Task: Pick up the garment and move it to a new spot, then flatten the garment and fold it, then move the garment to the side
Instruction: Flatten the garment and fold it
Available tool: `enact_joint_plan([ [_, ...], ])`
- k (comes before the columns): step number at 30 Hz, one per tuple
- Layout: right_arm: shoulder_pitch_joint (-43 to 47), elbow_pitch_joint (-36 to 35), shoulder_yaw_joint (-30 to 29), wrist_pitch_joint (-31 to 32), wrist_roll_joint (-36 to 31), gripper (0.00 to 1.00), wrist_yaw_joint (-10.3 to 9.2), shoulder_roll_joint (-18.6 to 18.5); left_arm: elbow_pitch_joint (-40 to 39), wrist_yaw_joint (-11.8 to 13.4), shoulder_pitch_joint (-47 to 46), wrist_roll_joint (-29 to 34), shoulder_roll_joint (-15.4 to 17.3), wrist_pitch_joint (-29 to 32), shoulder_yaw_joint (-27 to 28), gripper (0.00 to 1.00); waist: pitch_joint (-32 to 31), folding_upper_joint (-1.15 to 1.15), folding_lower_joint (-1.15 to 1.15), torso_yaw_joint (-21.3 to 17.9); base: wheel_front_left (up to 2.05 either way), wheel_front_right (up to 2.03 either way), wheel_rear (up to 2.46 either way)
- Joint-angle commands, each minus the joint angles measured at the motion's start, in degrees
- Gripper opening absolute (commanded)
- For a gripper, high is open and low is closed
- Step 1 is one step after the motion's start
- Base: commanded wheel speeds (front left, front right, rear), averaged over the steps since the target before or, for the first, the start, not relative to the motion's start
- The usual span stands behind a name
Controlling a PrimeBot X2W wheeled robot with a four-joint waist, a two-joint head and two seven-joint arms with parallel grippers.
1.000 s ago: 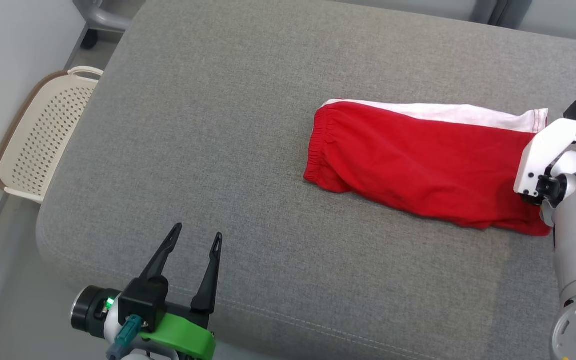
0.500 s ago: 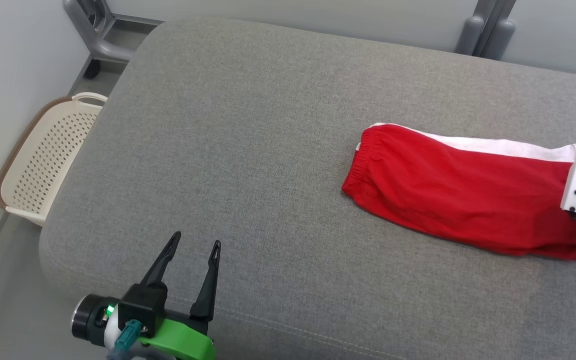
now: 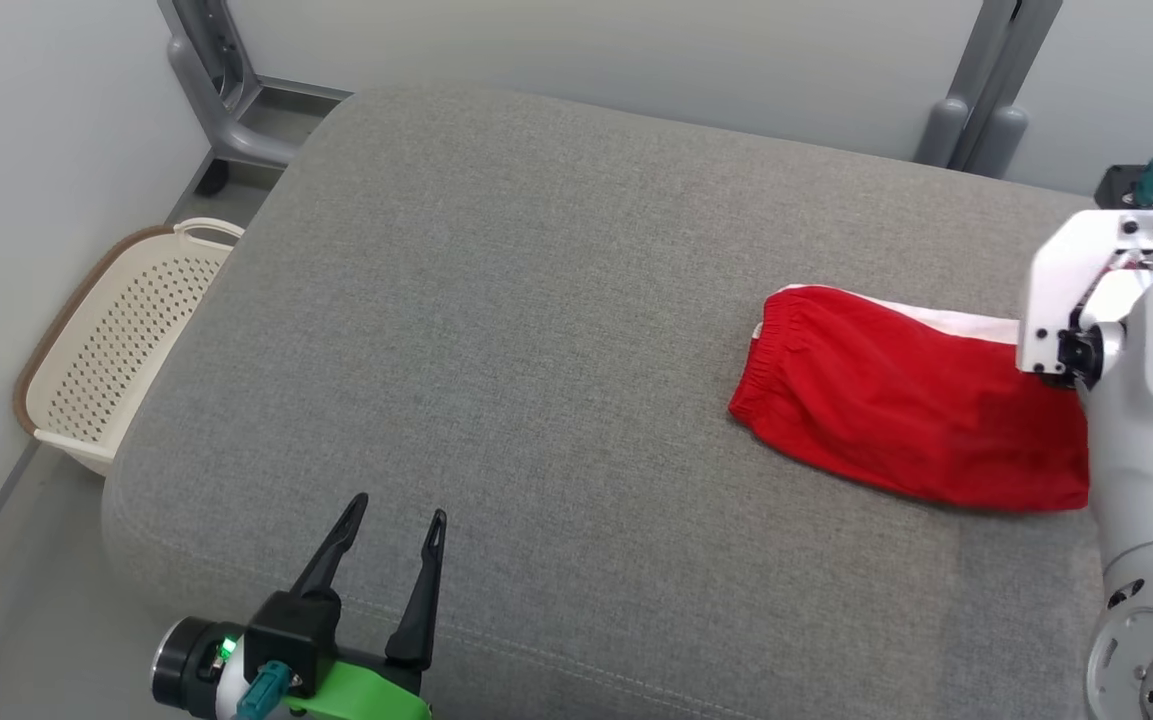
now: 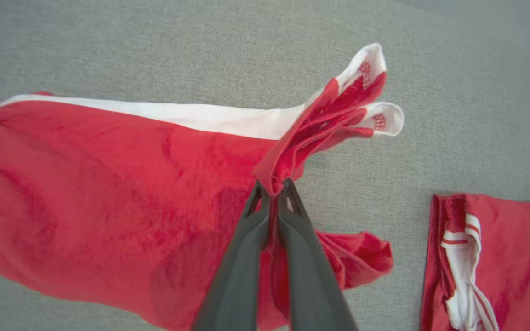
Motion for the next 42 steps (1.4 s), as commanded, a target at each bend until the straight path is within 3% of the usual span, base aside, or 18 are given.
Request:
enact_joint_plan([
  [1, -1.2, 1.0, 1.4, -0.4, 1.3, 0.00, -0.09, 0.6, 0.0, 0.1, 0.4, -0.2, -0.2, -0.1, 0.0, 1.00, -0.3, 0.00, 0.00, 0.3, 0.00, 0.00, 0.00],
  [10, -4.9, 8.5, 9.7, -2.4, 7.2, 0.00, -0.09, 3.6, 0.5, -0.4, 0.1, -0.4, -0.6, -0.2, -0.8, 1.00, -0.6, 0.00, 0.00, 2.3, 0.00, 0.00, 0.00],
  [20, -7.6, 17.3, 16.8, -7.1, 14.5, 0.00, -0.09, 3.8, 1.3, -0.8, -0.6, -0.5, -1.1, -0.1, -1.9, 1.00, -0.7, 0.00, 0.00, 5.9, 0.00, 0.00, 0.00],
  [28, -7.2, 19.9, 21.3, -8.0, 19.2, 0.00, -0.09, 3.9, 1.7, -1.2, -0.8, -0.7, -1.3, -0.1, -2.7, 1.00, -0.8, 0.00, 0.00, 8.1, 0.00, 0.00, 0.00],
  [29, -7.1, 20.0, 21.5, -8.3, 19.6, 0.13, -0.09, 3.9, 1.7, -1.2, -0.8, -0.7, -1.3, -0.1, -2.7, 1.00, -0.7, 0.00, 0.00, 8.2, 0.00, 0.00, 0.00],
  [30, -6.9, 20.1, 21.4, -8.5, 20.1, 0.97, -0.09, 3.9, 1.7, -1.1, -0.8, -0.8, -1.2, -0.1, -2.7, 1.00, -0.7, 0.00, 0.00, 8.3, 0.00, 0.00, 0.00],
  [37, -8.4, 20.4, 23.3, -11.9, 25.2, 1.00, -0.09, 3.8, 1.6, -0.4, -0.1, -1.0, -0.5, -0.3, -2.2, 1.00, -1.2, 0.00, 0.00, 7.3, 0.00, 0.00, 0.00],
  [42, -9.3, 19.3, 24.0, -15.9, 26.7, 1.00, -0.09, 3.8, 1.0, 0.1, 0.6, -1.2, 0.0, -0.4, -1.7, 1.00, -2.0, 0.00, 0.00, 4.5, 0.00, 0.00, 0.00],
])
